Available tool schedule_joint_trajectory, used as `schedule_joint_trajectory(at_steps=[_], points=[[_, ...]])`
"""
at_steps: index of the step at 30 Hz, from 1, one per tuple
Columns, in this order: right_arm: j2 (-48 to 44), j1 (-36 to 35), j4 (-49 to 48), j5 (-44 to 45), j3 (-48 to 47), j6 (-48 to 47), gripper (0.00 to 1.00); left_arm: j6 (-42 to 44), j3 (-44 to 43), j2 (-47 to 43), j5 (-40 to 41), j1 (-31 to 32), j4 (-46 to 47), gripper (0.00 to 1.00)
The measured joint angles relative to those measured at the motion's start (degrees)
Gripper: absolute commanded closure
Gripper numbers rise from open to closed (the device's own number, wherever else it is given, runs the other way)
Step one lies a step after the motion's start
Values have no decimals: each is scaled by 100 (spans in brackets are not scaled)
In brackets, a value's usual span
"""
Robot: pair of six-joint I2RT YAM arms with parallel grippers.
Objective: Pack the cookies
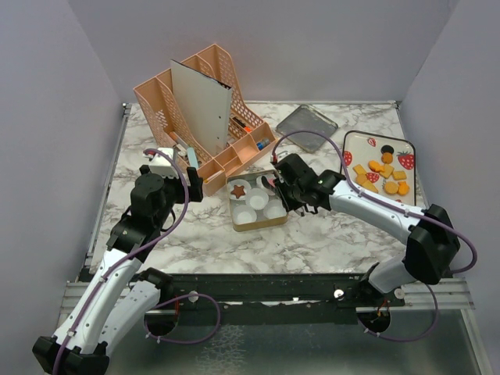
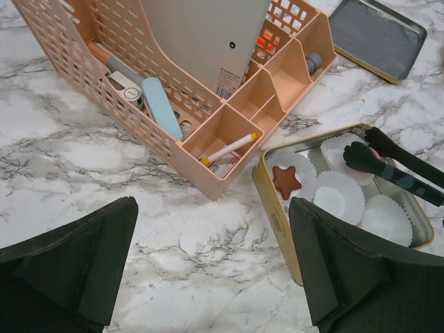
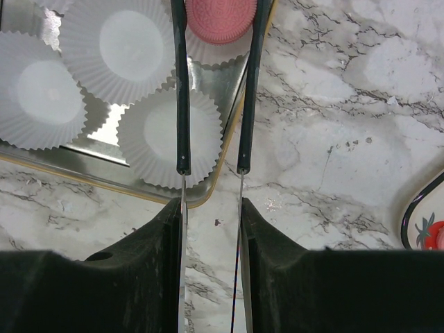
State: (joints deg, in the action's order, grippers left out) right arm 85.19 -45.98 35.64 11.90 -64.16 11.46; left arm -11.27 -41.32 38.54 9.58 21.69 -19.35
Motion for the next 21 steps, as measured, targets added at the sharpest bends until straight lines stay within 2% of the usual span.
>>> schedule_joint_trajectory(at_steps=[10,21], points=[[116,-11,-74,129,20,-57,69,0,0,4,-15,0,0,1],[269,-11,-195,144,24,-63,64,-2,0,22,-17,0,0,1]])
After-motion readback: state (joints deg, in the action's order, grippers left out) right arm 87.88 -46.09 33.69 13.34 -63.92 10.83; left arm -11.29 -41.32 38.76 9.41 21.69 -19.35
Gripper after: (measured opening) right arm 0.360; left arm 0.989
